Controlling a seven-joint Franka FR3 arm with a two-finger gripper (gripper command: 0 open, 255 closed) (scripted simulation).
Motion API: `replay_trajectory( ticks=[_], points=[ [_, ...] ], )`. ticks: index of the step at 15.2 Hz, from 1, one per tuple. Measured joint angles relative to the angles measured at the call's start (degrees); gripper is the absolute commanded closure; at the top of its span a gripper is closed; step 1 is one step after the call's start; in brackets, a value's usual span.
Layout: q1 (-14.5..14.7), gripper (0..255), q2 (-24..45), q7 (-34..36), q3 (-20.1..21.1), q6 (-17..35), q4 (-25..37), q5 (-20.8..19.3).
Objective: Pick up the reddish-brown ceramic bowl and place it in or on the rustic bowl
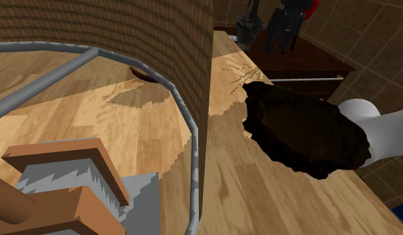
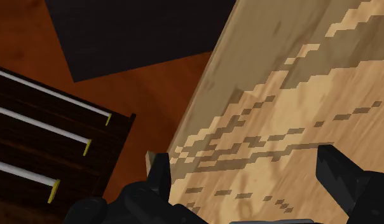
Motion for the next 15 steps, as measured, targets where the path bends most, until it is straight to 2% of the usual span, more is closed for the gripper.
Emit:
replay_trajectory(
  ticks=[5,15],
  points=[
    [1.46,0,4.51,0.82,2.91,3.65,1.95,0.47],
    [4.82,0,21.29,4.66,12.59,13.31,12.3,-1.17]
  ],
)
